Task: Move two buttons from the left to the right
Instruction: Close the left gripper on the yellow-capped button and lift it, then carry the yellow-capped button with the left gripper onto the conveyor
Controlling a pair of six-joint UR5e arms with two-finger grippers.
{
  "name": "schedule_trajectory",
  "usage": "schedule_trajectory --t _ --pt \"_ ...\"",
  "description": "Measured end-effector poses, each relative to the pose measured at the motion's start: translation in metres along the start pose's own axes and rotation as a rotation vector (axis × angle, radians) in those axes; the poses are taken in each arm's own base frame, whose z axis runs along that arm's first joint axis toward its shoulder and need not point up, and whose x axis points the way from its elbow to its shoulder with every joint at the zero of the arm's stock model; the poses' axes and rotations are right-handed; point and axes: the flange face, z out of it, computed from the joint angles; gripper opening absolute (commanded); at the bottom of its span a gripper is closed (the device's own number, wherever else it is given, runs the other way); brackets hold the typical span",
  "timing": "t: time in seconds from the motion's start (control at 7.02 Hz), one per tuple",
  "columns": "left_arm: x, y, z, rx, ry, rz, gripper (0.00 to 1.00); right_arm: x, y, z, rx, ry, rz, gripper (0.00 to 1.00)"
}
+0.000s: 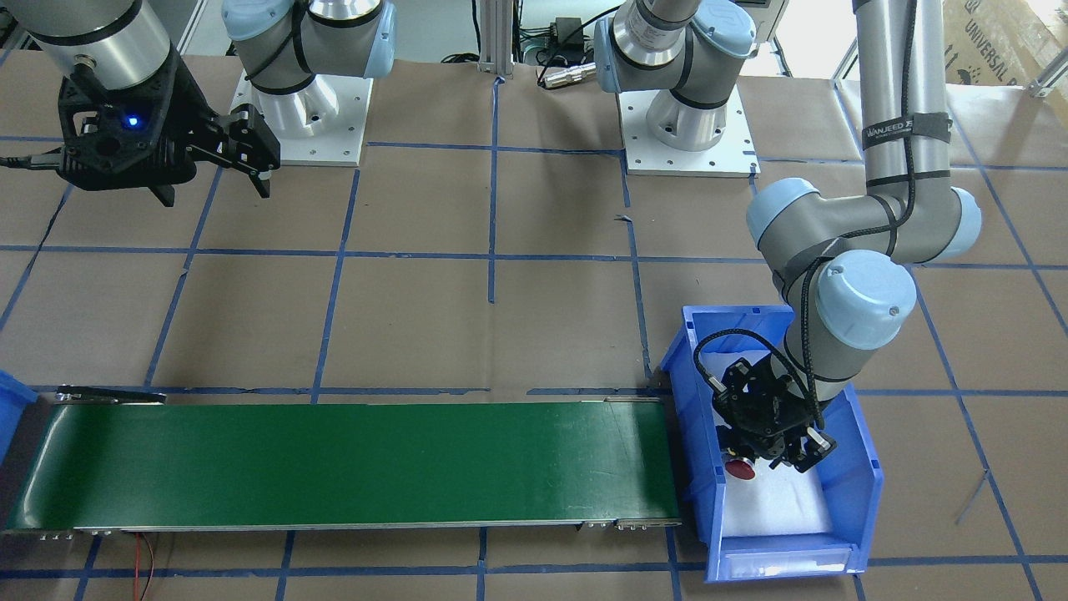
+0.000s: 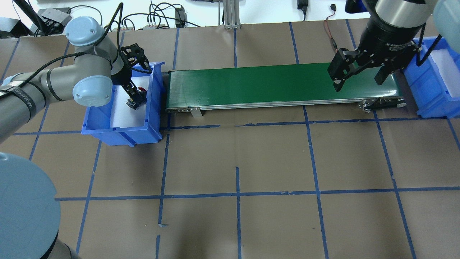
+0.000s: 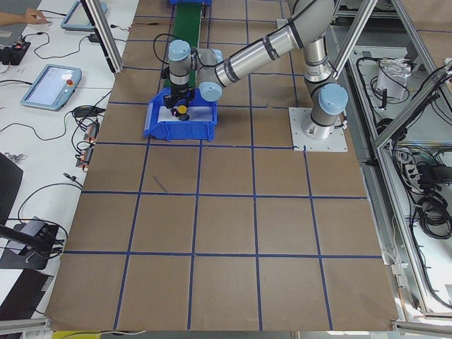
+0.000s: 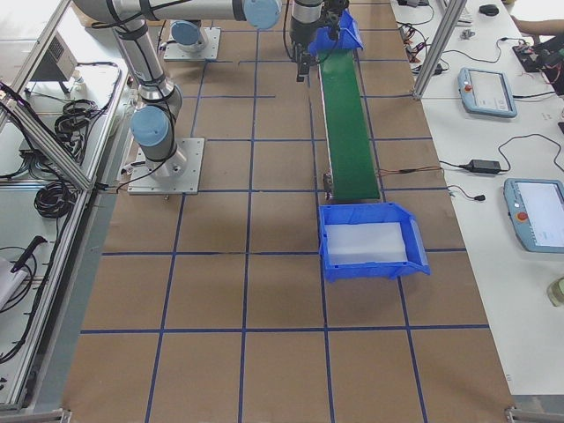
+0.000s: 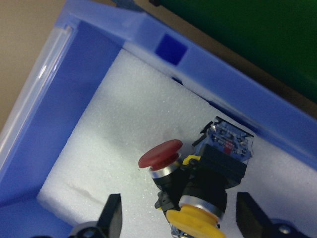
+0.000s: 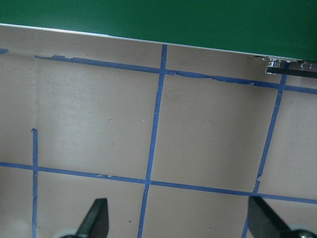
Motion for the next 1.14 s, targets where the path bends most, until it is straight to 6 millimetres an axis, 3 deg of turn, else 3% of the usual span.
schedule_trajectory --t 0.14,0.28,0.57,0.71,0.85,1.14 --pt "0.002 0.001 0.003 0.001 -0.003 -0.006 0.42 0.000 0.000 0.000 0.001 0.000 0.000 1.00" --pt "0.004 0.002 0.005 0.002 -0.006 -0.015 0.27 0.000 0.000 -0.001 0.004 0.001 0.000 1.00" --pt "0.005 0.003 -0.001 0.004 -0.019 -0.043 0.24 0.000 0.000 -0.002 0.007 0.003 0.000 1.00" --pt "0.003 0.006 -0.014 0.005 -0.037 -0.053 0.23 0.000 -0.001 -0.002 0.007 0.003 -0.001 1.00" --pt "0.002 0.011 -0.037 0.005 -0.052 -0.061 0.23 0.000 -0.001 -0.002 0.008 0.003 -0.001 1.00" --pt "0.010 0.026 -0.106 -0.016 -0.051 -0.072 0.24 0.001 -0.002 -0.002 0.009 0.004 -0.001 1.00"
